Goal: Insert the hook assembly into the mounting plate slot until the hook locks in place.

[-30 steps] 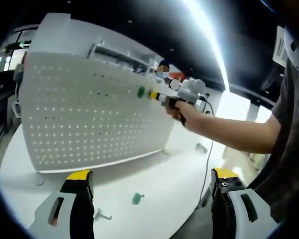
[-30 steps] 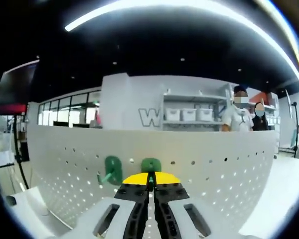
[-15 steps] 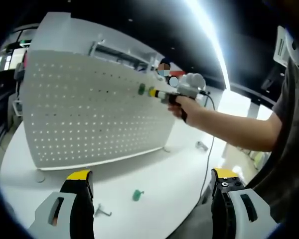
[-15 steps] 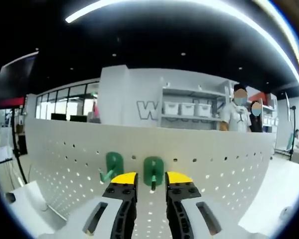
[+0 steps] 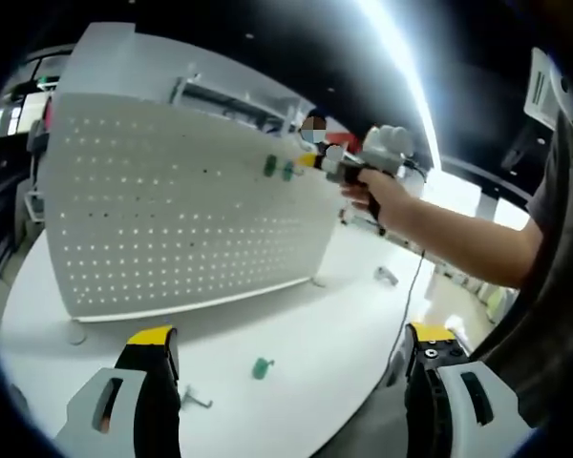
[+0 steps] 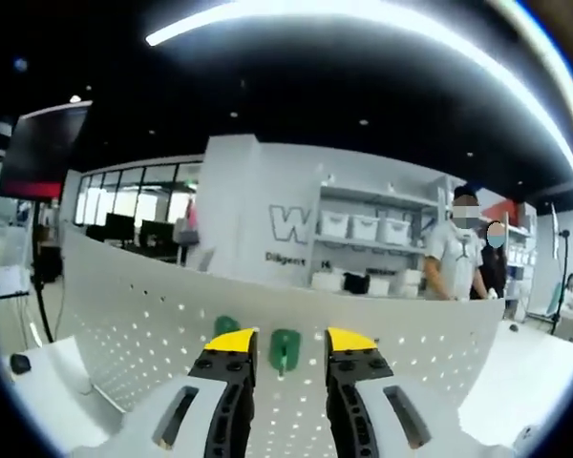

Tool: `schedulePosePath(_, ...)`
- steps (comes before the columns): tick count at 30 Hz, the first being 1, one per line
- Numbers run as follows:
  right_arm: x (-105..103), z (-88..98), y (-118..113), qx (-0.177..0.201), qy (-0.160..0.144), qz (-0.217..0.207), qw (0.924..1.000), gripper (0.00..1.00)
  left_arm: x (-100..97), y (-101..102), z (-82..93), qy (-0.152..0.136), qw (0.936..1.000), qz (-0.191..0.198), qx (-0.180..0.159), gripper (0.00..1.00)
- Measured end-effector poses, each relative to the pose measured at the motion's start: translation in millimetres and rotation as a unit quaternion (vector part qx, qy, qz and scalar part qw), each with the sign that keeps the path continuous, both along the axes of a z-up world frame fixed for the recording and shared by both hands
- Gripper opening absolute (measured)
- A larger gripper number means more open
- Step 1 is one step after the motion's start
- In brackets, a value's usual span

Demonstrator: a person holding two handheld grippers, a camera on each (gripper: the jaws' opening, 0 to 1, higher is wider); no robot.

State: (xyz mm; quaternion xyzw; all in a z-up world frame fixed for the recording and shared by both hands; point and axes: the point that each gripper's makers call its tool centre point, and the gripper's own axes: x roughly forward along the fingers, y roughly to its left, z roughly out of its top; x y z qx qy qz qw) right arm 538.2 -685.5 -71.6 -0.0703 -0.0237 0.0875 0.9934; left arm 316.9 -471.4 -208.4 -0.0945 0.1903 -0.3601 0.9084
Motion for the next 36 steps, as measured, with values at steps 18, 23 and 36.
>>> schedulePosePath(18,-55,-83.4,16,0.011,0.099,0.055,0.9935,0.27,-3.1,6,-6.4,0.021,0.9997,0.008,-0.011,0.99)
schedulePosePath(23,-74,-100.8,27,0.036,0.115,0.079,0.9896,0.26,-6.2,9,-12.8,0.029,0.9996,0.008,-0.001,1.0)
schedulePosePath(36,-145,-173.8,34,0.055,0.218,0.1,0.9692,0.47,-11.4,11,-17.9,0.037,0.9993,0.009,0.006,1.0)
